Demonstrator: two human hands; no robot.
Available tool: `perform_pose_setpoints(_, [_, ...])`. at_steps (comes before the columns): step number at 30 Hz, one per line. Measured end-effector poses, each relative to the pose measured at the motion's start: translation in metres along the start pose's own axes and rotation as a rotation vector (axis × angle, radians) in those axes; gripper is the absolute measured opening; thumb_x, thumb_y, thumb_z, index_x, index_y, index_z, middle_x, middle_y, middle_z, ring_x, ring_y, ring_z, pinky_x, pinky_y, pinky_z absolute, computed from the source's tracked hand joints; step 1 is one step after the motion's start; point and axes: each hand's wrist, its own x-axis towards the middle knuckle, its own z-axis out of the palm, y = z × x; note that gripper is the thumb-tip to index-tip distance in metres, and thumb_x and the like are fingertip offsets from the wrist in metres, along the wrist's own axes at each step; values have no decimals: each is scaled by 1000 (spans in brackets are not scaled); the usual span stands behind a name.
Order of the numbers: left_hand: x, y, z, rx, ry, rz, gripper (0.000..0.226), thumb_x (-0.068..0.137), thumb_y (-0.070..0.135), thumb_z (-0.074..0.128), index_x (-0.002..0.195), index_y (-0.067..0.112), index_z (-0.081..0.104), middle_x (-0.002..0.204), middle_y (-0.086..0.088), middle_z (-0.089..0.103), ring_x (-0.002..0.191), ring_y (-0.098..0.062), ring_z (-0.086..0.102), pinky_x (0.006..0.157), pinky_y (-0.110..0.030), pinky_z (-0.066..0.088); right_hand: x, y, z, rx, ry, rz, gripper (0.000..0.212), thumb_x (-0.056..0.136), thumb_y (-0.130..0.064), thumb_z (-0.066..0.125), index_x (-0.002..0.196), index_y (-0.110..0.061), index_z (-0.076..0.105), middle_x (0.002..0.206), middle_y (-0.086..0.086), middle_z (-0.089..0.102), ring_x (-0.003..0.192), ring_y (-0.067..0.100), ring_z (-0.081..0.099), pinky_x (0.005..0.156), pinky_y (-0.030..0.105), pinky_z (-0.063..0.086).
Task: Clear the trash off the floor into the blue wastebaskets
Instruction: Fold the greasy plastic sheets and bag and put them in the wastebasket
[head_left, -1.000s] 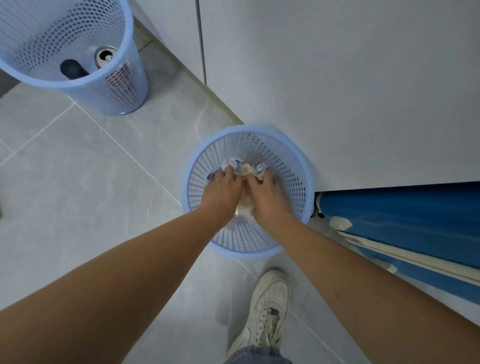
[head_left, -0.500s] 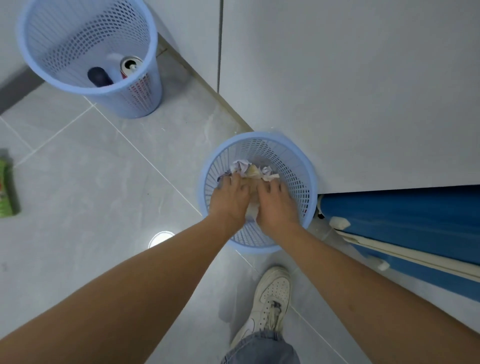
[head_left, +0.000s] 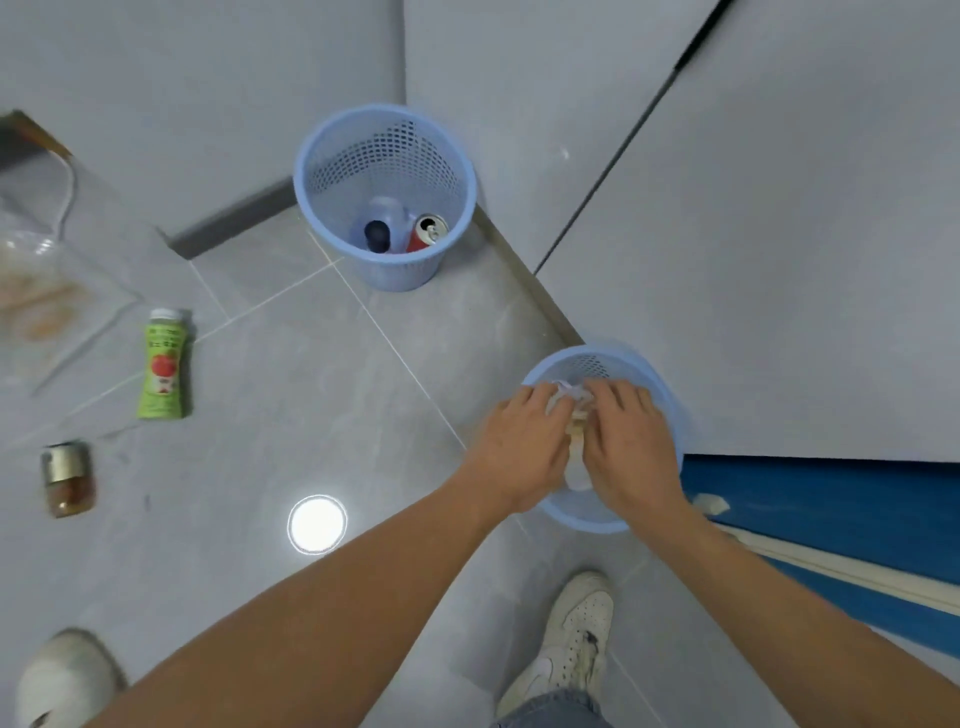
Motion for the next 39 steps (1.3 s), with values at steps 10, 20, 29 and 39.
perform_pose_setpoints(10, [-172, -153, -154, -31, 87, -354, 20, 99, 29, 45, 108, 15, 57, 105, -8, 59, 101, -31, 55, 72, -42, 43, -1, -237, 13, 121, -152, -276, 26, 86, -4, 61, 108, -19, 64, 96, 2, 67, 89, 26, 65, 75, 41, 54])
perform_pose_setpoints(20, [-411, -338, -247, -46, 21, -830, 27, 100, 32, 39, 118, 18, 55, 108, -4, 62, 103, -29, 58, 70, -37, 44, -3, -517, 84, 130, -482, -236, 20, 94, -19, 52, 112, -23, 61, 99, 0, 66, 89, 23, 64, 77, 36, 52])
perform_pose_setpoints(29, [-424, -424, -179, -183, -7, -1049, 28, 99, 34, 41, 119, 20, 55, 107, -4, 63, 103, -29, 61, 79, -39, 52, 71, -567, 178, 52, -485, -205, 32, 93, -27, 55, 125, -18, 53, 116, 11, 62, 106, 36, 61, 87, 43, 51])
perform_pose_setpoints(39, [-340, -536, -59, -210, 6, -1238, 43, 97, 42, 45, 132, 19, 41, 123, -9, 49, 107, -33, 54, 70, -38, 40, 207, -554, 292, 58, -378, -154, 58, 92, -44, 58, 144, -30, 35, 132, 12, 41, 105, 42, 61, 89, 49, 53])
